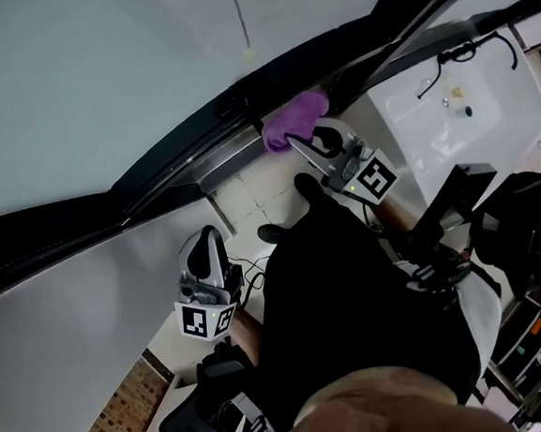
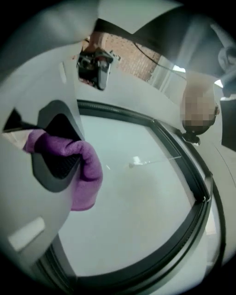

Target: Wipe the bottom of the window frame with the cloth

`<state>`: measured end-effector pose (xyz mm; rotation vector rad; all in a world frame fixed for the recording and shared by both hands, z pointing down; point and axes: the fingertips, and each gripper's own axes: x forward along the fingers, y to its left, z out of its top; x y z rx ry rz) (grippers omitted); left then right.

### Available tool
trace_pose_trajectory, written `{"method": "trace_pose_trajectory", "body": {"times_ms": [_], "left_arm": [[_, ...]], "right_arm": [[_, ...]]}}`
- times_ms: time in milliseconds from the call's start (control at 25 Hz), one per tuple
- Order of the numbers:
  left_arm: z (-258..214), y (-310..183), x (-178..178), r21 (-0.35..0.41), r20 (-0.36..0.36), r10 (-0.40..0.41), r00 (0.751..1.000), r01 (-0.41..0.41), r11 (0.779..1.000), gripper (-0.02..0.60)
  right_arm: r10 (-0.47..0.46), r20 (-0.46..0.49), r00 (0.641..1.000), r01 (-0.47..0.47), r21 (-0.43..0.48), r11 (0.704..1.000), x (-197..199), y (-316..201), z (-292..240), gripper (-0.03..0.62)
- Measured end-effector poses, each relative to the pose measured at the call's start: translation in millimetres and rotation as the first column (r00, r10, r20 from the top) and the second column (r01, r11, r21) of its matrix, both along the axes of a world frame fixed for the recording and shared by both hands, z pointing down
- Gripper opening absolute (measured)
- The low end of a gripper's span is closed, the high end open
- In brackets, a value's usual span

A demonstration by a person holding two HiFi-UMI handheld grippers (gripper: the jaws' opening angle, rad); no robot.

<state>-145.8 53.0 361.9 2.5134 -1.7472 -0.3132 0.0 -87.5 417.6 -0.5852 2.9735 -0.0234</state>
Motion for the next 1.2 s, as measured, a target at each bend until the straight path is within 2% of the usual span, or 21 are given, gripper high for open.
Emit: {"method": "trace_pose_trajectory", "body": {"times_ms": [80, 200, 280, 360, 560, 720, 800, 880, 960, 1000, 1040, 1120, 1200], "left_arm": [[3, 2, -1, 0.002, 0.0, -0.002, 1.0, 0.002, 1.0, 0.003], [4, 7, -4, 0.014, 0.002, -0.017, 1.0, 0.017, 1.0, 0.003], [6, 11, -6, 0.02, 0.002, -0.036, 0.999, 0.036, 0.999, 0.003], [2, 15, -5, 0.018, 0.002, -0.057, 0.998, 0.057, 0.998, 0.003], [-9, 14, -4, 0.006, 0.0, -0.084, 0.996, 0.084, 0.996, 0.003], [-1, 7, -6, 0.004, -0.004, -0.066, 0.998, 0.066, 0.998, 0.003], [1, 3, -3, 0.003, -0.006, -0.05, 0.999, 0.05, 0.999, 0.003], [3, 0, -2, 0.001, -0.01, -0.038, 0.999, 0.038, 0.999, 0.003], [6, 0, -2, -0.004, -0.014, -0.029, 0.999, 0.029, 1.0, 0.003], [7, -1, -1, -0.005, -0.014, -0.025, 1.0, 0.025, 1.0, 0.003], [6, -1, 0, -0.006, -0.012, -0.021, 1.0, 0.021, 1.0, 0.003], [3, -1, 3, -0.003, -0.006, -0.018, 1.0, 0.018, 1.0, 0.003], [0, -2, 5, -0.002, 0.0, -0.022, 1.0, 0.022, 1.0, 0.003]], "right_arm": [[0.058, -0.085, 0.995, -0.057, 0.022, 0.998, -13, -33, -12, 0.063], [0.079, -0.281, 0.956, -0.055, 0.093, 0.994, -65, -72, -15, 0.064], [0.077, -0.426, 0.902, -0.033, 0.111, 0.993, -95, -93, 3, 0.063], [0.056, -0.535, 0.843, -0.006, 0.095, 0.995, -105, -100, 19, 0.063], [0.051, -0.631, 0.774, 0.085, 0.183, 0.979, -83, -72, 5, 0.061], [0.053, -0.648, 0.76, 0.125, 0.226, 0.966, -64, -30, 15, 0.061], [-0.001, -0.66, 0.751, 0.163, 0.184, 0.969, -48, -5, 24, 0.061], [-0.13, -0.708, 0.694, 0.244, 0.061, 0.968, -31, 27, 51, 0.063], [-0.278, -0.72, 0.636, 0.296, -0.106, 0.949, -14, 52, 87, 0.063], [-0.325, -0.698, 0.638, 0.292, -0.171, 0.941, -5, 57, 98, 0.063], [-0.346, -0.662, 0.665, 0.274, -0.215, 0.938, 2, 55, 100, 0.063], [-0.32, -0.558, 0.766, 0.218, -0.242, 0.945, 14, 34, 82, 0.063], [-0.227, -0.405, 0.886, 0.14, -0.232, 0.963, 19, -3, 44, 0.063]]}}
